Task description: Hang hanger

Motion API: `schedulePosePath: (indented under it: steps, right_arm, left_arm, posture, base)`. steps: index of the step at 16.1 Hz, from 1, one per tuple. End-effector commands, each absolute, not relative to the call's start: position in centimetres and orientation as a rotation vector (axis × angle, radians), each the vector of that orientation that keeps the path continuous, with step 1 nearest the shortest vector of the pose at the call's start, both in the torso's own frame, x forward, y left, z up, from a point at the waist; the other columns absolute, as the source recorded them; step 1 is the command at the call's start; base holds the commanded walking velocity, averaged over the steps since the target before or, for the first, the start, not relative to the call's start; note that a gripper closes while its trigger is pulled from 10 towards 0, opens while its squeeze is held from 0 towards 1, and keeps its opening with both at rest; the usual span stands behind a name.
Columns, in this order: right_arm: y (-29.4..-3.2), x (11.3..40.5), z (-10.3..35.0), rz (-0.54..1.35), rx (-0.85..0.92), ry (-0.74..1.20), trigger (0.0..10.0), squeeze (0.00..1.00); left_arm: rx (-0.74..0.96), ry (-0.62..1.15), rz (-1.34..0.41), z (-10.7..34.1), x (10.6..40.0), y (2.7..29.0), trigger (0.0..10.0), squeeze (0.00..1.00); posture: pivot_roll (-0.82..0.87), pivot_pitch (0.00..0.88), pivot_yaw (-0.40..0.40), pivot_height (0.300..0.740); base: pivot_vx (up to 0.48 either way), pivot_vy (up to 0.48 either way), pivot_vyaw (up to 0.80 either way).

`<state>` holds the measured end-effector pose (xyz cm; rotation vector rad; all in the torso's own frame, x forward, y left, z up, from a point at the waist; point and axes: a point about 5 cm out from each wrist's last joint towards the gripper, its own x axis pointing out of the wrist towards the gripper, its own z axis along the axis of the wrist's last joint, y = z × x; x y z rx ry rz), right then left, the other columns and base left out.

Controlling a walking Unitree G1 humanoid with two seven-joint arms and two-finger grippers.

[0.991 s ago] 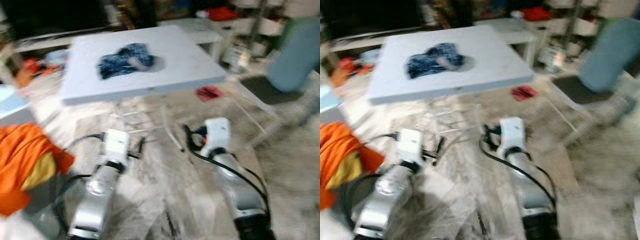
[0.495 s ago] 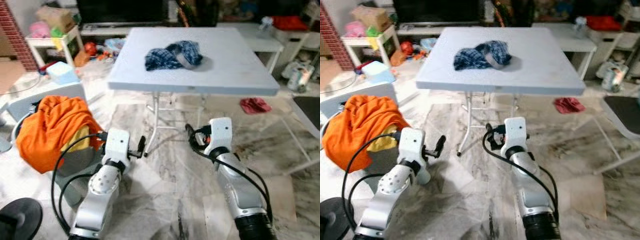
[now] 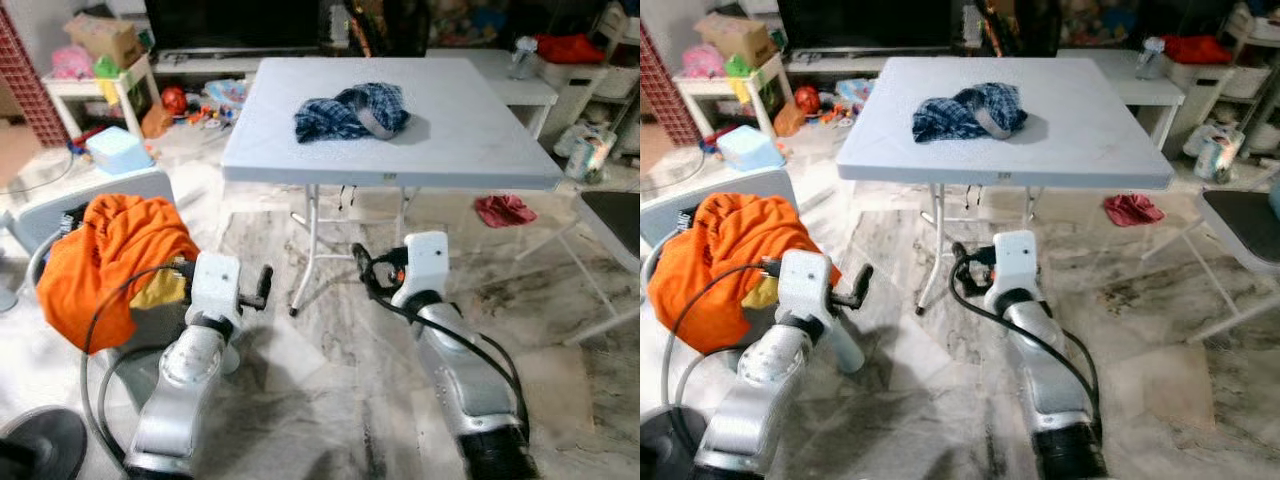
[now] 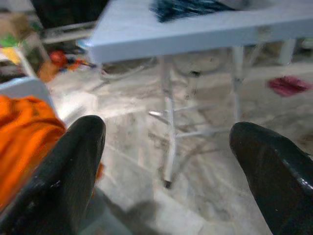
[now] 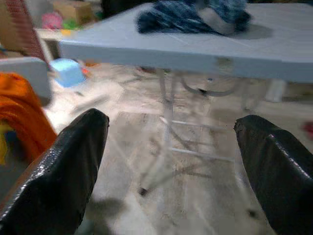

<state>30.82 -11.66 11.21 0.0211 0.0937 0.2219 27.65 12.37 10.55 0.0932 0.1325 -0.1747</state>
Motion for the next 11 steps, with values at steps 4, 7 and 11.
schedulePosePath:
  steps: [4,7,11]
  right_arm:
    - [-11.44,30.93,11.80,0.229,0.031,0.071,10.0,0.00]
    - [-11.52,30.95,11.81,0.229,0.031,0.069,10.0,0.00]
    - [-11.37,31.01,11.91,0.233,0.031,0.066,10.0,0.00]
  left_arm:
    - [0.094,0.142,-0.163,10.53,27.74,12.73,10.0,0.00]
    - [0.095,0.148,-0.155,10.48,27.82,12.72,10.0,0.00]
    - [0.100,0.157,-0.143,10.39,27.89,12.89,10.0,0.00]
  posture:
    - [-0.03,0.000,-0.019,0.740]
    - [-0.03,0.000,-0.020,0.740]
    - [-0.03,0.000,-0.021,0.740]
  base:
    - [0.000,0.480,0.00]
    - [0.000,0.480,0.00]
    - [0.000,0.480,0.00]
